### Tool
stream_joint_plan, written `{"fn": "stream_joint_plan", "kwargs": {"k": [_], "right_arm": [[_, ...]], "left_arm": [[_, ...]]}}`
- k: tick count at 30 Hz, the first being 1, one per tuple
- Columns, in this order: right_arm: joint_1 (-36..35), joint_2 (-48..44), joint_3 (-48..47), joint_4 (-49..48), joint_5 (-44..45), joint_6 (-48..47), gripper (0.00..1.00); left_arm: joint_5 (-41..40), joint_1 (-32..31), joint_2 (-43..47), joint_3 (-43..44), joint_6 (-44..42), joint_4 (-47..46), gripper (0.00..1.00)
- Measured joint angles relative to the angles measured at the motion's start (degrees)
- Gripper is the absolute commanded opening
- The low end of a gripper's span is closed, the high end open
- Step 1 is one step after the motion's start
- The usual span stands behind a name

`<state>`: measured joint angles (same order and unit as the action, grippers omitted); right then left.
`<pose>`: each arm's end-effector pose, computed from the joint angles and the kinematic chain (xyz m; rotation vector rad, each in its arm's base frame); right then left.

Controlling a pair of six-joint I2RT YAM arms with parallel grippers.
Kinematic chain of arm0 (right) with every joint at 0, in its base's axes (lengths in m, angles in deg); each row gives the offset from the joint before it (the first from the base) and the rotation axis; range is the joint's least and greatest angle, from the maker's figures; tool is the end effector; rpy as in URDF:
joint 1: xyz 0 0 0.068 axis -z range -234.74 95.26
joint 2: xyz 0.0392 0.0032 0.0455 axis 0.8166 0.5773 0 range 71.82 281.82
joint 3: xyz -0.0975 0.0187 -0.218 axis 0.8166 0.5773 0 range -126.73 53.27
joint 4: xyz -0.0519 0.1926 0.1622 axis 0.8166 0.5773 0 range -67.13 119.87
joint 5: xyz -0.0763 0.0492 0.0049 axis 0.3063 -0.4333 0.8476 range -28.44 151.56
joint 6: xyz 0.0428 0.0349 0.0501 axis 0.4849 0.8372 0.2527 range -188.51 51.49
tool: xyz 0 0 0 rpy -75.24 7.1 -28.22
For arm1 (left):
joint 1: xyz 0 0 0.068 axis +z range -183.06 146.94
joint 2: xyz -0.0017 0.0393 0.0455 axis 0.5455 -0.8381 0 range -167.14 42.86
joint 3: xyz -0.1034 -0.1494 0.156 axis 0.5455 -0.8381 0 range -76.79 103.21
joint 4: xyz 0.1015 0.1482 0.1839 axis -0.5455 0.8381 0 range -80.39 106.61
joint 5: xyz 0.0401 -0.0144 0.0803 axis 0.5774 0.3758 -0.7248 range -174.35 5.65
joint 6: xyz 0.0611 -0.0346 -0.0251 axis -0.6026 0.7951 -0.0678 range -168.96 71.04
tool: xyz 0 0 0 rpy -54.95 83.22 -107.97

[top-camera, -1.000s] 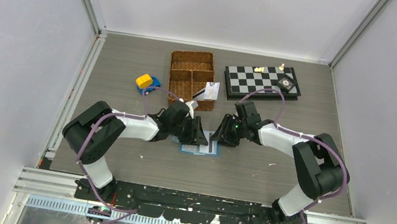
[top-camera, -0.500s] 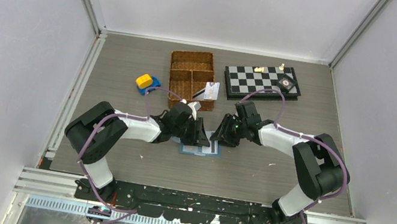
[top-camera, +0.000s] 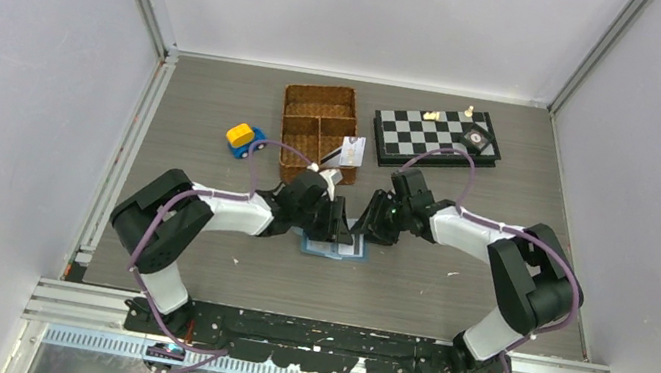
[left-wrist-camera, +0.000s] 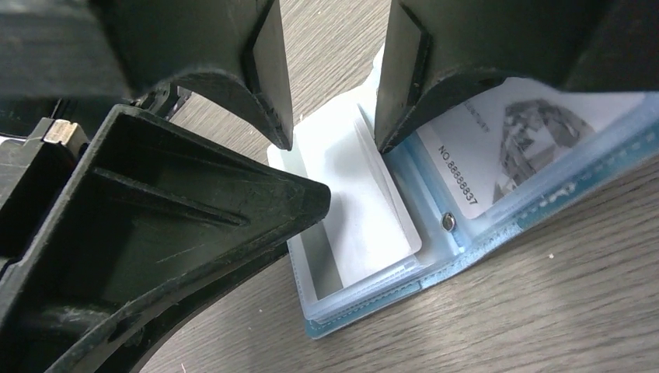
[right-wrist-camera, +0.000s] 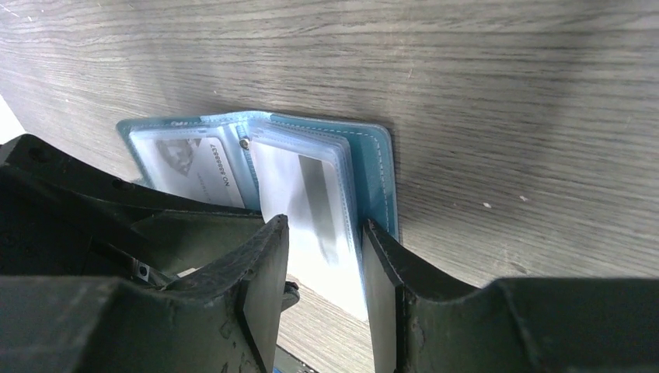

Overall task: Put the credit cards into the card holder
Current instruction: Insert the credit card into the card holder.

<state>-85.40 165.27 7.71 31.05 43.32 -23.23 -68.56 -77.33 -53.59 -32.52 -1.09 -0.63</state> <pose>0.2601 0.1770 0.0937 0.2154 2.7330 0.8601 0.2318 -0.2498 0.0987 0.0772 2.5470 -1.0613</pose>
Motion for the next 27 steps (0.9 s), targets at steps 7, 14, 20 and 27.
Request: {"fn": "stream_joint_plan", "kwargs": {"k": [7, 14, 20, 27], "right_arm": [[-0.5, -3.2, 0.2, 4.8, 3.5, -0.3, 0.51], [-0.6, -7.7, 0.3, 7.5, 4.1, -0.5, 0.49], [-1.1, -9.4, 0.6, 7.3, 3.6, -0.4, 0.43], [-1.9, -8.6, 2.2, 7.0, 3.5, -0.1, 0.39]], "left_arm": [[-1.4, -0.9, 4.3, 1.7, -3.6, 5.7, 0.61], [-5.2, -0.3, 14.5, 4.7, -8.4, 16.6, 0.65], [-6.7, 4.1, 15.4, 4.4, -11.0, 24.5, 0.59], [-7.0, 5.8, 13.2, 4.2, -12.8, 27.1, 0.55]]}}
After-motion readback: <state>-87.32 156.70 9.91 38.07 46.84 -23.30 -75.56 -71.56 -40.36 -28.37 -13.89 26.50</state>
